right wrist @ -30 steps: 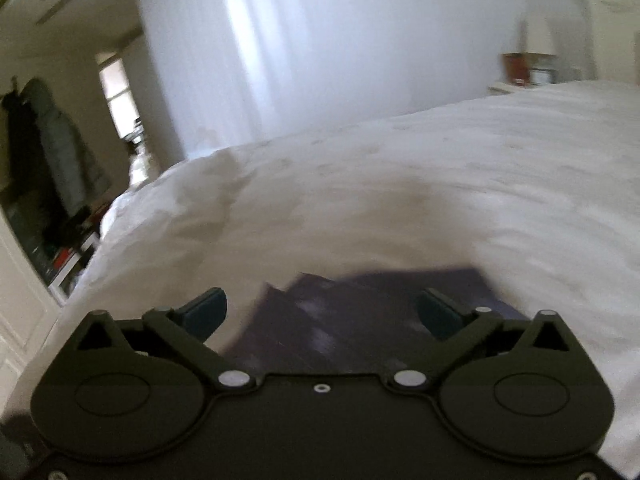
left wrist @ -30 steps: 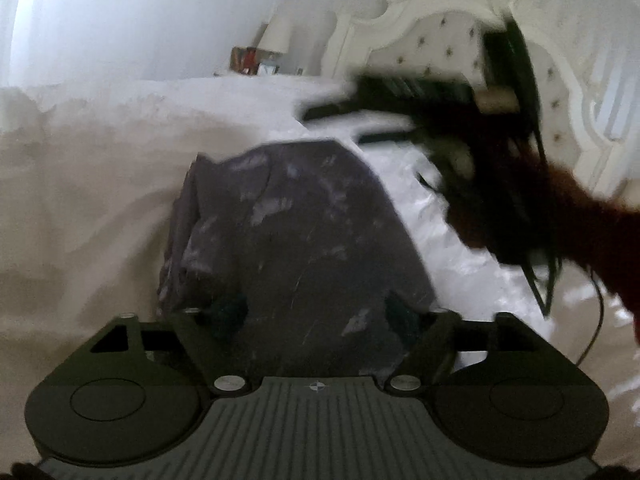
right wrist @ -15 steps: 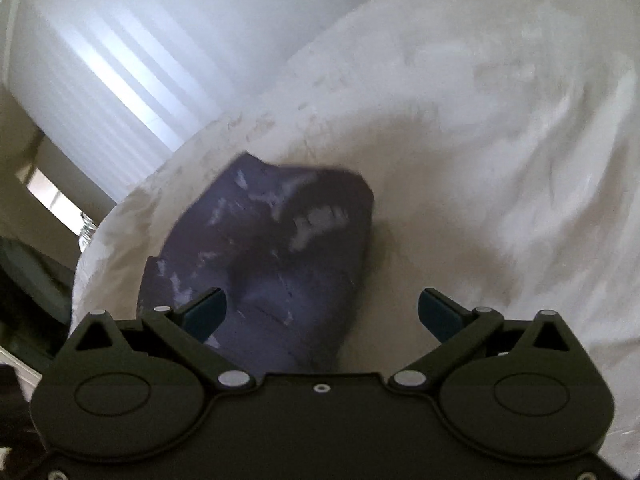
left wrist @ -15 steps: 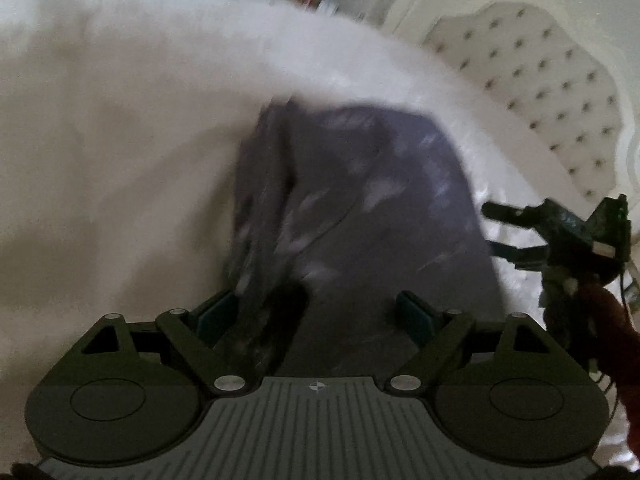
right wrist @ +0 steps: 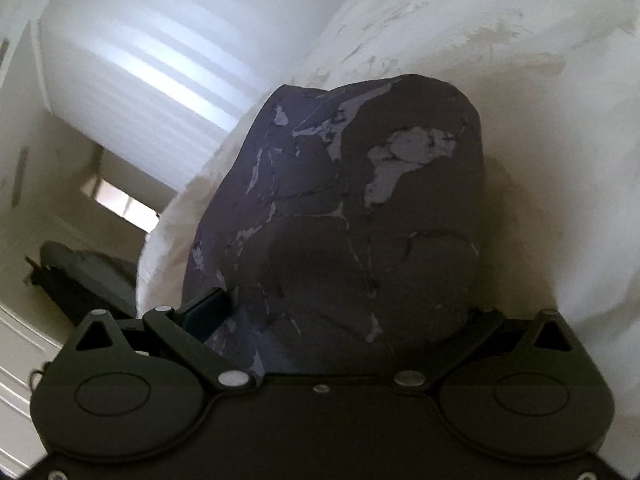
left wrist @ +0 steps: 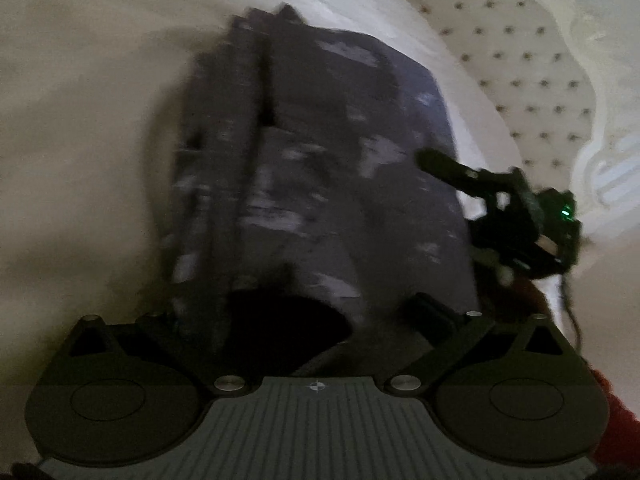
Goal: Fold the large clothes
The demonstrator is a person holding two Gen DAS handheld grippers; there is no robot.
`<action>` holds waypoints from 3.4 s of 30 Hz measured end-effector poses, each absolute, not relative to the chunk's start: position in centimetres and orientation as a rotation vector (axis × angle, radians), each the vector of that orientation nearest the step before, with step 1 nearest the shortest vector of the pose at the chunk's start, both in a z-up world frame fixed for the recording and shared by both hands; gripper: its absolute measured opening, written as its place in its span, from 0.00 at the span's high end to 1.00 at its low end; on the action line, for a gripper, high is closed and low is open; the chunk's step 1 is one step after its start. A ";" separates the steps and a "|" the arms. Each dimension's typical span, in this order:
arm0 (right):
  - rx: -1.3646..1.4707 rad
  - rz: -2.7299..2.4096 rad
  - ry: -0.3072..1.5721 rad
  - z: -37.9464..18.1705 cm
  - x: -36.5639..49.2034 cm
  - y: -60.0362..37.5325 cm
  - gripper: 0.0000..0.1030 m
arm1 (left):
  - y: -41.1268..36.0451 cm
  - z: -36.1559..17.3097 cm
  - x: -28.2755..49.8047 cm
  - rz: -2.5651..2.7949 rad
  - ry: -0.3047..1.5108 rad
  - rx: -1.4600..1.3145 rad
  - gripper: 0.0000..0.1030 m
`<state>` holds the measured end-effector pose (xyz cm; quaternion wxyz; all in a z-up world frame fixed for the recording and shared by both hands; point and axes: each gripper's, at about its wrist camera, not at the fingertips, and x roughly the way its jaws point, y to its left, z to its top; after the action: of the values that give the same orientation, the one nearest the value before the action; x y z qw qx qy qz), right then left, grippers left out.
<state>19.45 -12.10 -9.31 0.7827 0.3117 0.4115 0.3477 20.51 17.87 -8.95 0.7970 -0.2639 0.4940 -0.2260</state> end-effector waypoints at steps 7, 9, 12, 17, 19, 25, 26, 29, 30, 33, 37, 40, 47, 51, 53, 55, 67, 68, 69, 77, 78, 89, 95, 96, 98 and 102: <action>0.539 0.732 0.837 -6.1 18.1 -13.9 0.22 | 14.2 -8.5 21.8 -0.576 1.057 -0.589 0.01; 0.501 0.715 0.827 -5.0 18.3 -14.9 0.22 | 12.4 -8.5 22.9 -0.599 1.055 -0.601 0.01; 0.449 0.664 0.810 -3.4 19.4 -17.8 0.22 | 8.3 -8.2 25.1 -0.667 1.038 -0.583 0.01; 0.360 0.532 0.785 -1.4 21.9 -24.7 0.22 | 0.4 -8.1 30.2 -0.771 1.037 -0.540 0.01; 0.340 0.467 0.781 -0.7 22.6 -27.5 0.22 | -2.4 -8.4 32.6 -0.793 1.047 -0.538 0.01; 0.364 0.261 0.802 -2.3 25.0 -33.6 0.14 | -6.7 -9.8 36.4 -0.721 1.076 -0.471 0.03; 0.347 0.221 0.830 -3.1 25.2 -33.0 0.08 | -6.7 -10.3 36.4 -0.704 1.091 -0.462 0.03; 0.290 0.138 0.879 -6.1 25.2 -32.5 0.02 | -6.4 -10.5 35.5 -0.721 1.056 -0.414 0.08; 0.298 0.135 0.872 -6.5 25.0 -32.4 0.02 | -6.1 -10.4 35.2 -0.726 1.045 -0.384 0.09; 0.275 0.117 0.866 -6.1 25.0 -31.8 0.02 | -5.8 -9.9 34.3 -0.720 1.036 -0.375 0.09; 0.233 0.086 0.841 -4.4 24.3 -31.3 0.02 | -5.4 -9.5 33.1 -0.678 1.033 -0.331 0.09; 0.228 0.073 0.789 -3.6 22.2 -31.3 0.01 | -4.8 -8.8 32.3 -0.642 1.019 -0.281 0.09; 0.183 0.016 0.721 -2.7 17.2 -30.9 0.01 | -4.2 -6.7 30.0 -0.572 0.960 -0.158 0.09; 0.182 0.029 0.767 -3.8 15.7 -29.2 0.01 | -4.3 -5.5 29.2 -0.534 0.928 -0.087 0.09; 0.192 0.047 0.775 -4.1 15.2 -28.2 0.00 | -4.0 -4.9 28.3 -0.515 0.909 -0.046 0.09; 0.153 0.023 0.767 -4.2 14.3 -26.6 0.00 | -3.9 -4.3 27.5 -0.496 0.891 -0.019 0.09; 0.174 -0.010 0.740 -2.6 8.1 -24.2 0.00 | -1.9 -1.2 20.9 -0.367 0.746 0.084 0.09; 0.183 -0.014 0.729 -2.3 7.3 -23.9 0.00 | -1.7 -0.9 20.1 -0.356 0.732 0.087 0.09; 0.192 -0.021 0.717 -1.9 6.6 -23.7 0.00 | -1.6 -0.7 19.6 -0.347 0.722 0.089 0.09; 0.283 -0.048 0.665 0.5 1.2 -22.4 0.00 | -0.6 1.6 15.3 -0.254 0.658 0.092 0.09; 0.279 -0.050 0.660 0.7 0.5 -22.1 0.00 | -0.5 1.8 15.0 -0.240 0.661 0.092 0.09; 0.165 -0.124 0.561 3.9 -5.9 -20.2 0.01 | -0.4 2.4 11.7 -0.235 0.698 0.062 0.09; 0.124 -0.206 0.597 3.6 -7.3 -19.2 0.01 | -0.8 2.0 10.2 -0.229 0.726 0.088 0.09; 0.126 -0.202 0.608 3.4 -7.4 -19.2 0.01 | -0.8 1.9 10.1 -0.227 0.729 0.094 0.09; 0.145 -0.185 0.629 3.1 -7.6 -19.4 0.01 | -0.8 1.8 9.8 -0.225 0.736 0.105 0.09; 0.186 -0.178 0.659 2.6 -8.0 -19.8 0.01 | -0.7 1.6 9.5 -0.220 0.751 0.104 0.09</action>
<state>-7.95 -19.82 2.59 0.9381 0.0909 0.3227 -0.0870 9.53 -0.72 1.63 0.9230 0.0509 0.3659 -0.1072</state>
